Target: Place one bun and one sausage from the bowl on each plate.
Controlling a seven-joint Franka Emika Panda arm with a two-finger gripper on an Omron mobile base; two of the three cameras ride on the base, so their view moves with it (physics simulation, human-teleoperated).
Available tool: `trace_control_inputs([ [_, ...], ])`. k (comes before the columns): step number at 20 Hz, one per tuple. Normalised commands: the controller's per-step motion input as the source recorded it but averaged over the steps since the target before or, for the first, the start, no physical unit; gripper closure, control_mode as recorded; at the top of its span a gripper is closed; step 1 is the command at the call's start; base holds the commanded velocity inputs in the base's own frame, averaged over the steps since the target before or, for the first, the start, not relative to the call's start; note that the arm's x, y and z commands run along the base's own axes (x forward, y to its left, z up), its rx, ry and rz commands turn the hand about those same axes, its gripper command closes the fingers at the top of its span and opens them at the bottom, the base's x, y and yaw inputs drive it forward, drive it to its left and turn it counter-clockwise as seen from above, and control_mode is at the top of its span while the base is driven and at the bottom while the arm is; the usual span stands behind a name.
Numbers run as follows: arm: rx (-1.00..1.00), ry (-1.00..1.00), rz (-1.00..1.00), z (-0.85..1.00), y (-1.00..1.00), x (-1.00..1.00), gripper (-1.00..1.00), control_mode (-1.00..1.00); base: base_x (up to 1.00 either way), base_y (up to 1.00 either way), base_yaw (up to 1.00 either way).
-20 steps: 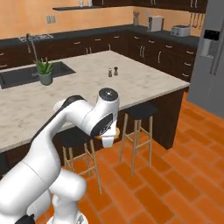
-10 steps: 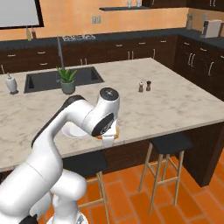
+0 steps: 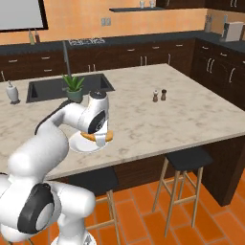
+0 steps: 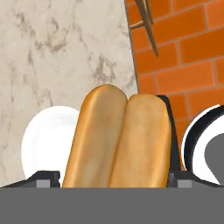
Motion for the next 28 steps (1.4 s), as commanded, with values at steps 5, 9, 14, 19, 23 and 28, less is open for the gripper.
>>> trace_control_inputs([
  [5,-0.01,0.09,0.0,-0.55,0.73,1.0,1.0,-1.0,0.0,0.0,0.0],
  [9,-0.05,0.07,-0.01,-0.47,0.14,0.98,1.0,-1.0,0.0,0.0,0.0],
  [14,-0.11,0.13,0.0,-0.89,0.46,0.73,1.0,-1.0,0.0,0.0,0.0],
  [19,0.0,0.01,0.0,-0.08,0.07,0.14,-1.0,-1.0,0.0,0.0,0.0],
  [23,0.0,-0.03,0.0,0.02,0.0,0.0,-1.0,-1.0,0.0,0.0,0.0],
  [28,0.0,-0.03,0.0,0.02,0.0,0.0,-1.0,-1.0,0.0,0.0,0.0],
])
